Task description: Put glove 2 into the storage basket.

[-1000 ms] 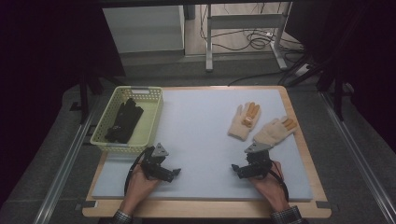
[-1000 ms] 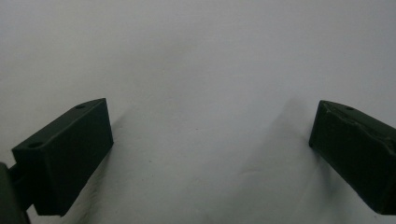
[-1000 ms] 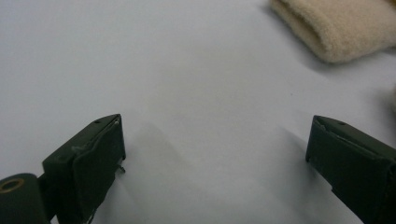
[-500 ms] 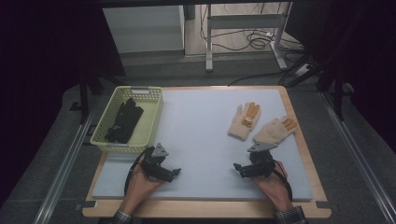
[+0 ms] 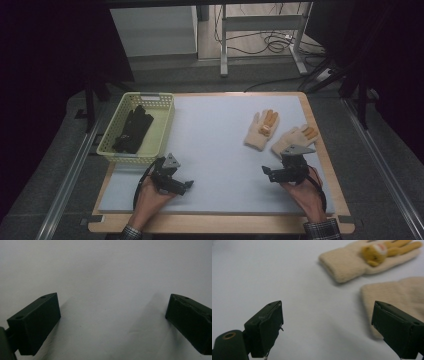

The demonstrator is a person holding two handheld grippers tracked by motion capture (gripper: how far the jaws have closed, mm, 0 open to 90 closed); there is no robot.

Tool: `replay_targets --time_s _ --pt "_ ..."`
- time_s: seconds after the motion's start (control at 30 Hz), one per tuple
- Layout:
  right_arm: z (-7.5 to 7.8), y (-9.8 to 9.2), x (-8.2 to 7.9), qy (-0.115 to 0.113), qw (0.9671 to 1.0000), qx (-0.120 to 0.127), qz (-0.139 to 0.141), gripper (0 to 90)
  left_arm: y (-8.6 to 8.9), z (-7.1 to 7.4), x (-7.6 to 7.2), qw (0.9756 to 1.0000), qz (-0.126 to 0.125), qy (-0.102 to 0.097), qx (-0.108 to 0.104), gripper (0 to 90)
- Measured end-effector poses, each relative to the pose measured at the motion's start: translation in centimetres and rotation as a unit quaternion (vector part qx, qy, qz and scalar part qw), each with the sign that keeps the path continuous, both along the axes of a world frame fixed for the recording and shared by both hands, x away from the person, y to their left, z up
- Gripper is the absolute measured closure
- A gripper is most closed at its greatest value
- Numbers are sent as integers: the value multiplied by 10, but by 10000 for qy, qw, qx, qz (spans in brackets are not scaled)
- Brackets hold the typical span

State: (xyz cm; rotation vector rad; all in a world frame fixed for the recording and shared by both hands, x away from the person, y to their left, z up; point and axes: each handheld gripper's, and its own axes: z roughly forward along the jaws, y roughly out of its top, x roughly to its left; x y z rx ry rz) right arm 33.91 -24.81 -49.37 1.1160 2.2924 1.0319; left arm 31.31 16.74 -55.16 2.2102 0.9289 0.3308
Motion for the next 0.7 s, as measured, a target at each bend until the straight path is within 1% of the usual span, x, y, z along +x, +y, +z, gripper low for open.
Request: replay_targets --time_s 0.03,0.13,0.27,0.33,0.4,0.5,0.6,0.7 --pt "2 -3 2 -2 10000 24 -55 103 0 0 0 10000 0 1 0 0" --pt "7 -11 9 -28 9997 -7 -241 105 0 0 0 10000 1 2 -1 0" --pt "13 -22 20 -37 9989 -137 -438 146 0 0 0 10000 1 3 -1 0" --pt "15 -27 25 -57 9986 -89 -524 157 0 0 0 10000 3 4 -3 0" --pt "18 -32 30 -125 9980 -79 -610 166 0 0 0 10000 2 5 -1 0" --pt "21 -39 37 -123 9975 8 -702 171 0 0 0 10000 3 6 -4 0" --pt "22 -43 45 -171 9968 -70 -780 174 0 0 0 10000 3 6 -4 0" --pt "17 -48 55 -132 9958 -220 -881 175 0 0 0 10000 0 2 0 0"
